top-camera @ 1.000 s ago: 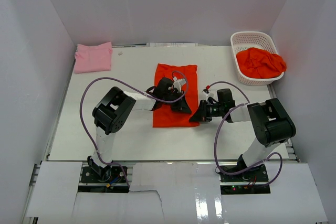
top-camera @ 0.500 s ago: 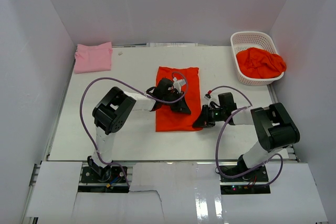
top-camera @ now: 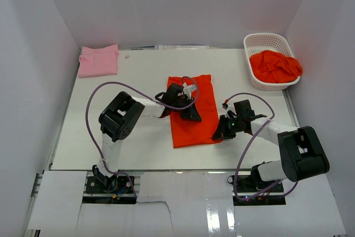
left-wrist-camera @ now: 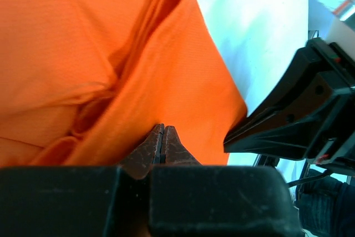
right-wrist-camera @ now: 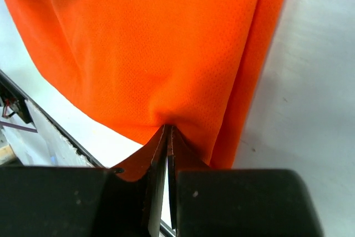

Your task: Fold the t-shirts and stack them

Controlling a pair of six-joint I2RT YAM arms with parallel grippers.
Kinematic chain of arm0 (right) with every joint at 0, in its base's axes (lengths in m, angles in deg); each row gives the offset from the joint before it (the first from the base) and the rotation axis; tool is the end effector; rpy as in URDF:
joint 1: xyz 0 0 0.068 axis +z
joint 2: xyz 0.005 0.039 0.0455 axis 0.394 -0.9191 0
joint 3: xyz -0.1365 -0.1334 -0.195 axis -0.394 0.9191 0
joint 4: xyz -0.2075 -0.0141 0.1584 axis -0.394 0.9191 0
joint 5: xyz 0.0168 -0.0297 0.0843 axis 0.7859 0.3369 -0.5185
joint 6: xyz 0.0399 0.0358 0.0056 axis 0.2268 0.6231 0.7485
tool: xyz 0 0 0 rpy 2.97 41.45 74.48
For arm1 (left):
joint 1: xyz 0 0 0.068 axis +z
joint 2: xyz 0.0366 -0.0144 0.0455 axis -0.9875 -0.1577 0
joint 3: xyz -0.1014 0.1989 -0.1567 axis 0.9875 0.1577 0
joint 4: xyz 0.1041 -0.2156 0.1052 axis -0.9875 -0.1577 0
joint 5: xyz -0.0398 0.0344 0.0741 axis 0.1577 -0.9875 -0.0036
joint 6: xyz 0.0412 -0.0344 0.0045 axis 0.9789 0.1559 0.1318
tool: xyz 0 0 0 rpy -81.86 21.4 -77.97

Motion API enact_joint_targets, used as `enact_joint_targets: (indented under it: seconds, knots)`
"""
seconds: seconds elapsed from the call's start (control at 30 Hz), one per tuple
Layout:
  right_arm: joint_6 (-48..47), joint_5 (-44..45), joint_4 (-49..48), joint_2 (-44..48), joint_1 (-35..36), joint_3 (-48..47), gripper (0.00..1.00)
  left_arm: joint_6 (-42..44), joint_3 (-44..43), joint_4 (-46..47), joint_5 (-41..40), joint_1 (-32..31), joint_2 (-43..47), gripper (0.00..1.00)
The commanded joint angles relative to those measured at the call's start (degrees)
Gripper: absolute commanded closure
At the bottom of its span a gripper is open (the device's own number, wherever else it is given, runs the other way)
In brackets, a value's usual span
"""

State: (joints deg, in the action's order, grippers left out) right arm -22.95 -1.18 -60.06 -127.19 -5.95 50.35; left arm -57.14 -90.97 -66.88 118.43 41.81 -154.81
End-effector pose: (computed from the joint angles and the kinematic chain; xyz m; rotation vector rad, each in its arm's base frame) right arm 0.2139 0.0850 0.1338 -0.1595 2.6452 0.9049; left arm 0.3117 -0.2803 0.1190 0.4434 2.4838 -1.3366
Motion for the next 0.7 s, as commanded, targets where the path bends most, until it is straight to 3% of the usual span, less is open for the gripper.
enact_joint_targets:
  seconds: [0.0, 0.1, 0.13, 0.2, 0.23, 0.27, 0.37, 0.4, 0.5, 0.57, 0.67]
  knots:
    - [-2.7, 6.35, 7.91, 1.71, -0.38, -0.14, 0.91, 1.03, -1.02, 0.01, 0.29, -0.09, 0.17, 0.97]
    - [-3.49, 5.31, 8.36, 5.31, -0.38, -1.02, 0.79, 1.38, -0.67, 0.01, 0.03, -0.09, 0.18, 0.97]
    - [-4.62, 4.34, 8.19, 6.28, -0.38, -1.46, 0.62, 1.47, -0.58, 0.01, -0.15, -0.09, 0.18, 0.97]
    - [-5.77, 1.7, 7.84, 9.78, -0.38, -3.13, 0.55, 1.73, -0.84, -0.86, -0.32, -0.09, 0.79, 0.98]
    - [-6.3, 1.78, 8.18, 11.2, -0.38, -3.74, 0.4, 1.99, -0.93, -1.48, -0.85, -0.09, 1.4, 0.97]
    - [-6.3, 2.74, 8.53, 12.52, -0.47, -5.05, 0.37, 2.26, -1.28, -2.36, -1.46, -0.09, 3.32, 0.95]
    - [-6.48, 3.28, 10.9, 16.04, -0.47, -7.43, 0.34, 4.28, -3.21, -7.27, -4.71, -0.09, 7.63, 0.84]
    - [-6.57, 3.28, 12.13, 16.66, -0.38, -9.35, 0.33, 5.41, -3.65, -8.68, -5.76, -0.09, 10.95, 0.76]
    - [-7.1, 6.87, 18.54, 16.23, -0.38, -12.87, 0.35, 7.96, -6.37, -17.53, -9.72, -0.09, 16.24, 0.66]
    - [-7.62, 12.05, 23.64, 15.26, -0.47, -14.38, 0.4, 8.67, -9.35, -24.38, -11.56, 0.0, 18.62, 0.64]
    - [-8.32, 14.09, 25.76, 13.25, -0.91, -13.95, 0.4, 8.68, -10.95, -30.21, -13.32, -0.09, 21.78, 0.61]
